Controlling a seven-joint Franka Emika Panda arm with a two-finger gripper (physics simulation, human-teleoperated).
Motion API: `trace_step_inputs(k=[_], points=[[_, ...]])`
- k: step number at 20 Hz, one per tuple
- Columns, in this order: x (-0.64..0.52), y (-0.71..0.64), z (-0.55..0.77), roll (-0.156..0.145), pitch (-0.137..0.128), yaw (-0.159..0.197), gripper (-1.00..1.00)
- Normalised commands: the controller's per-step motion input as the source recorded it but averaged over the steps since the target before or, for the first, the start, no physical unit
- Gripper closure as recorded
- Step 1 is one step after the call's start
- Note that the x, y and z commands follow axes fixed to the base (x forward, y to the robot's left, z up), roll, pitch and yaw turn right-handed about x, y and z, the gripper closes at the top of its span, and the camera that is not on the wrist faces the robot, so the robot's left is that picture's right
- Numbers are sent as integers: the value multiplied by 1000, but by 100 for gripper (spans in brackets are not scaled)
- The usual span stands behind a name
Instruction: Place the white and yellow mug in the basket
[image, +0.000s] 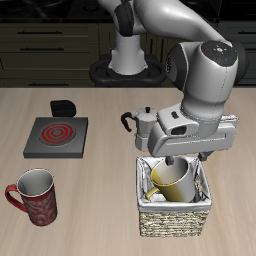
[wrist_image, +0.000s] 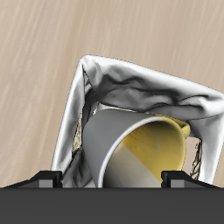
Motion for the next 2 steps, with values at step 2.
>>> trace_step_inputs(k=[2], points=[[-35, -116, -54, -16, 1, 7, -100]])
